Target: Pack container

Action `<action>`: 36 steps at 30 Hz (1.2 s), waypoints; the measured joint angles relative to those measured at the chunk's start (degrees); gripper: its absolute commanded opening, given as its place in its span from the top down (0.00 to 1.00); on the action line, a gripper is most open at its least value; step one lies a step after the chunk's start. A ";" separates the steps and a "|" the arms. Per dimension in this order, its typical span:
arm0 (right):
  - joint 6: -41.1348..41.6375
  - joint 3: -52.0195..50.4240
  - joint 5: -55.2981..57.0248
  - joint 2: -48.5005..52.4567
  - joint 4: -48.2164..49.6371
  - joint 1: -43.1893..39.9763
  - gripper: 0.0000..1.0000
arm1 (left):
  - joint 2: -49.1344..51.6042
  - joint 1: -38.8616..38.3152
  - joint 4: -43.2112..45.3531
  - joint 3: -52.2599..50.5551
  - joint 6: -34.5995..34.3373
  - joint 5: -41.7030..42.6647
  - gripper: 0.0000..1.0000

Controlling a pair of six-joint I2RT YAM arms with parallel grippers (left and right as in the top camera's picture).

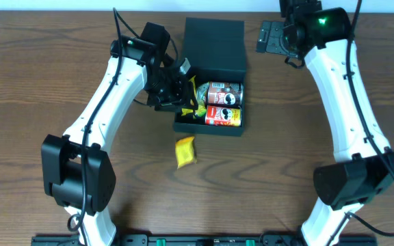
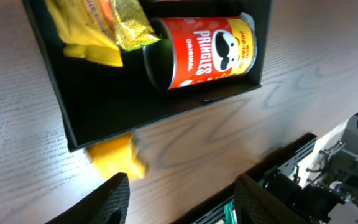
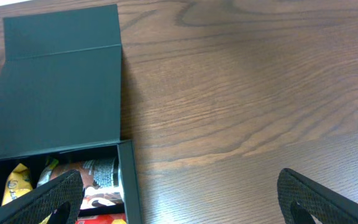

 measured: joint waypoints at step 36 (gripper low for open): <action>-1.68 0.02 -3.56 -0.50 -14.16 -8.57 0.01 | -36.65 -26.99 9.49 -40.28 -46.73 -41.31 0.04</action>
